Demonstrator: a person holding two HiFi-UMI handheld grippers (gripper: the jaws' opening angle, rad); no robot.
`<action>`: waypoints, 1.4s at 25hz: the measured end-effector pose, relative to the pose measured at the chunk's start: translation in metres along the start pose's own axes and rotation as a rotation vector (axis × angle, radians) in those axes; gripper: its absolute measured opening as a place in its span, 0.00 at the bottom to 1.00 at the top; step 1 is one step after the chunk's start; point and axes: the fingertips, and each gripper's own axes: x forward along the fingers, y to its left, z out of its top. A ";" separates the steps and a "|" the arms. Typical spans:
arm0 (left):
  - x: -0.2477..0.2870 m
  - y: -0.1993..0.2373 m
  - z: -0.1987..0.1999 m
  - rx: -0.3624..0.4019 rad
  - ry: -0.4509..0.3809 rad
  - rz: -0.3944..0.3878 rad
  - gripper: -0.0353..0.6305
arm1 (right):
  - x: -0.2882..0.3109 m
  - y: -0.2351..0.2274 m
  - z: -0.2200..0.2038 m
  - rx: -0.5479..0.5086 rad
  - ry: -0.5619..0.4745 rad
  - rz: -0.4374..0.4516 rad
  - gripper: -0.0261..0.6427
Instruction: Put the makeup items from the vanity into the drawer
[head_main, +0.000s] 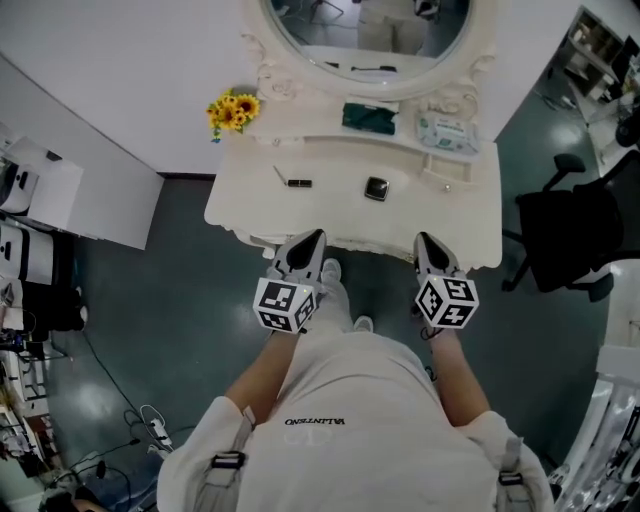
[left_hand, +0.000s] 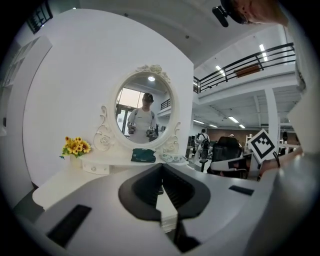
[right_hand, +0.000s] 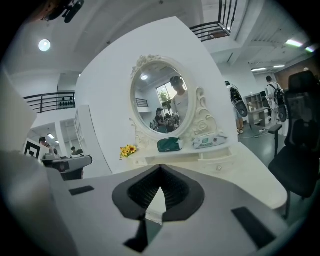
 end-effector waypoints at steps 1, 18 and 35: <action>0.005 0.005 -0.001 -0.009 0.003 -0.003 0.05 | 0.004 -0.002 0.000 0.003 0.004 -0.007 0.06; 0.133 0.094 -0.005 -0.034 0.130 -0.184 0.05 | 0.149 -0.008 0.018 0.011 0.123 -0.112 0.06; 0.205 0.136 -0.037 -0.088 0.236 -0.353 0.05 | 0.242 -0.010 -0.046 0.106 0.450 -0.180 0.67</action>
